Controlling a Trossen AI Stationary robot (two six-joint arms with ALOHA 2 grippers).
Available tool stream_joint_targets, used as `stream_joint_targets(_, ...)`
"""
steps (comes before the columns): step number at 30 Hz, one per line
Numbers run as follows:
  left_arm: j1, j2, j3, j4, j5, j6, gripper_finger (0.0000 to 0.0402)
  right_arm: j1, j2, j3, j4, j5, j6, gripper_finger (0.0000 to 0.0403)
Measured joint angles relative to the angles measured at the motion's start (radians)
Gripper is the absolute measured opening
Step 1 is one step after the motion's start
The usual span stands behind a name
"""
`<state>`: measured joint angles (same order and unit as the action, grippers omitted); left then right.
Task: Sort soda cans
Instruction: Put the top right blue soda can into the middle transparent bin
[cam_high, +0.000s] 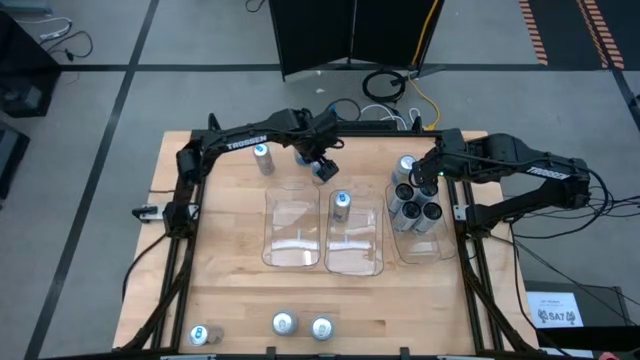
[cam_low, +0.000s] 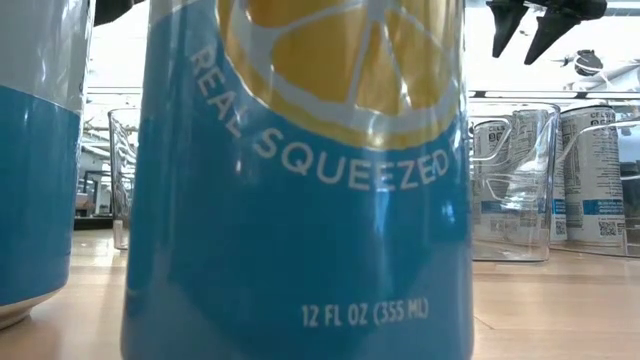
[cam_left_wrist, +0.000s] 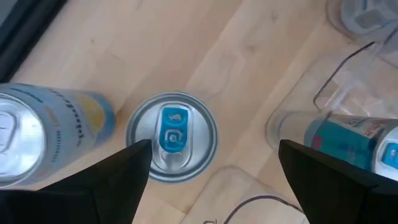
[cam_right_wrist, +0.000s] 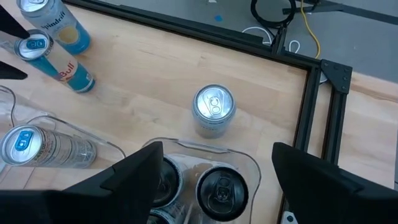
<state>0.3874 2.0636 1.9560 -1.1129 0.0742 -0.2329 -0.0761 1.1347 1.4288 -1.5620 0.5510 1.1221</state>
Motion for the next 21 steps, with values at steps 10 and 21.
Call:
stream_joint_targets(10,-0.001,0.005,0.003,-0.01,-0.02,-0.024,0.0358,0.0,0.0,0.0,0.003,-0.002,0.002,0.0295)
stream_joint_targets(21,0.003,-0.021,0.034,-0.021,-0.113,-0.022,0.0358,0.0,0.0,0.0,0.002,-0.002,-0.006,0.0295)
